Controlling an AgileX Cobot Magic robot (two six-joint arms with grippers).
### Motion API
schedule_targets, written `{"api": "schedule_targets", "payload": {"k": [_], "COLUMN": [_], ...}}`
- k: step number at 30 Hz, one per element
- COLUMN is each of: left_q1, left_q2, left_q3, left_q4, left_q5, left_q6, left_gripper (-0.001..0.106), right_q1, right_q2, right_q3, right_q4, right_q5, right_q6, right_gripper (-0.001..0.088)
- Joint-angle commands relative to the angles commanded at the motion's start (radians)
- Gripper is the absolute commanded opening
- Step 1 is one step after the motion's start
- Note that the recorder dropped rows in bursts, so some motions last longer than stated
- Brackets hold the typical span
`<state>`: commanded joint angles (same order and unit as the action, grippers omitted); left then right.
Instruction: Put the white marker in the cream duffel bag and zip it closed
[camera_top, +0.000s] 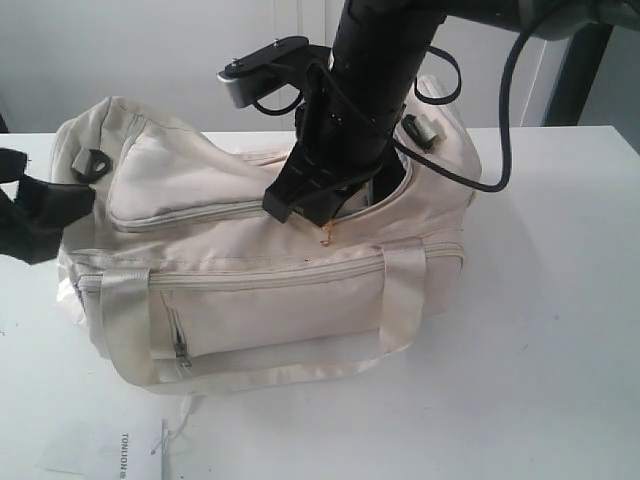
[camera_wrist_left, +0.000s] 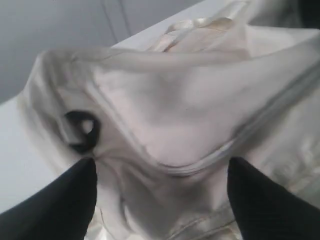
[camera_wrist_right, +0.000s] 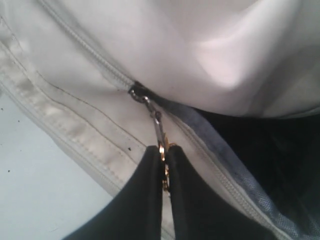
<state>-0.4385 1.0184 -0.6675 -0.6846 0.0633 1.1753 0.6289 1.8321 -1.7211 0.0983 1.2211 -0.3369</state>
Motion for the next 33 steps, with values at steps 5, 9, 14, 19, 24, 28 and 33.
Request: {"api": "schedule_targets", "payload": {"k": [5,9,14,19,24,28,33], "left_q1": [-0.163,-0.192,-0.192,-0.192,-0.192,-0.192,-0.192], "left_q2": [0.096,0.215,0.321,0.386,0.409,0.403,0.382], "left_q3": [-0.004,-0.055,-0.134,-0.16,-0.16,-0.16,-0.16], "left_q4": [0.003,0.023,0.061,0.068,0.07,0.07,0.07], "left_q5": [-0.167,-0.272,-0.263,-0.253,-0.246,-0.216,-0.197], "left_q6": [0.086,0.052,0.052,0.052,0.055,0.06,0.06], "left_gripper": [0.075,0.075,0.071,0.066,0.041,0.0,0.0], "right_q1": [0.0,0.0,0.0,0.0,0.0,0.0,0.0], "right_q2": [0.0,0.0,0.0,0.0,0.0,0.0,0.0], "right_q3": [0.0,0.0,0.0,0.0,0.0,0.0,0.0], "right_q4": [0.011,0.021,0.021,0.021,0.021,0.021,0.021], "right_q5": [0.0,0.0,0.0,0.0,0.0,0.0,0.0], "right_q6": [0.0,0.0,-0.018,-0.02,-0.02,-0.02,-0.02], "right_gripper": [0.0,0.0,0.0,0.0,0.0,0.0,0.0]}}
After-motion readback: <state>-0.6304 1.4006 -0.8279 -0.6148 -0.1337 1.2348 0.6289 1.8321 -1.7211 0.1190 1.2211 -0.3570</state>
